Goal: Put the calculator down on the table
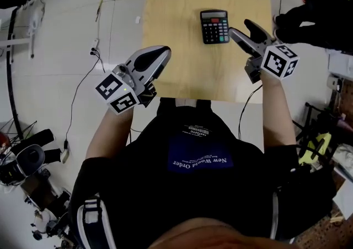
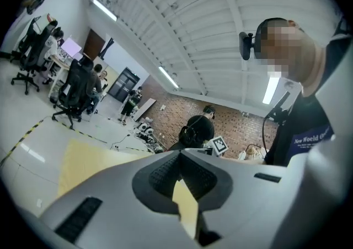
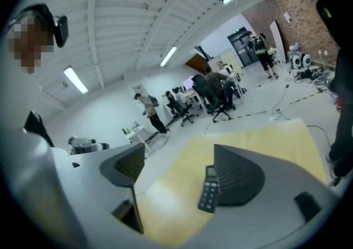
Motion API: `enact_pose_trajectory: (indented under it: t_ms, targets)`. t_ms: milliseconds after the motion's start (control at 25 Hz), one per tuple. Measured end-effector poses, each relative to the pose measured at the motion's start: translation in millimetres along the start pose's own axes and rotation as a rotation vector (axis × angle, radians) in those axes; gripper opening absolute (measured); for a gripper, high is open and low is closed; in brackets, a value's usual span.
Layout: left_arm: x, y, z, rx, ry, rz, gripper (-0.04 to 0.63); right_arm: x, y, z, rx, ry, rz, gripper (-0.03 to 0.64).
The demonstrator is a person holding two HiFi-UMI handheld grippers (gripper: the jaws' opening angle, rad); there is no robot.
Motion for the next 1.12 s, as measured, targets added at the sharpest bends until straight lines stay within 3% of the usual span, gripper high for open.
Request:
enact_pose_trajectory:
  t_ms: [80, 240, 520, 680, 1120]
  targets:
    - [14, -4, 21, 0.026, 0.038, 0.005, 0.008, -27, -31, 28, 0.101, -0.014, 0.082, 0.356]
    - [40, -16, 64, 0.074, 0.125, 0.027, 0.008, -81, -89, 73, 0.273, -0.090, 0.176, 0.189]
    - [101, -37, 91, 0.151, 0.227, -0.003, 0.007, -138, -164, 81, 0.389, -0.212, 0.237, -0.001]
    - [118, -40, 104, 0.173, 0.251, -0.010, 0.008, -148, -165, 73, 0.371, -0.158, 0.307, -0.011]
    - [132, -43, 90, 0.173, 0.270, -0.011, 0.008, -150, -175, 53, 0.350, -0.186, 0.296, -0.012]
Point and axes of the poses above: the fingertips, and each gripper's own axes: y forward along the fingers, x to its right, z out of its top, the point moved 8 cm from there along -y, backward along the fingers, and after that the axes turned 4 degrees about -x, right-handed, at the moved point
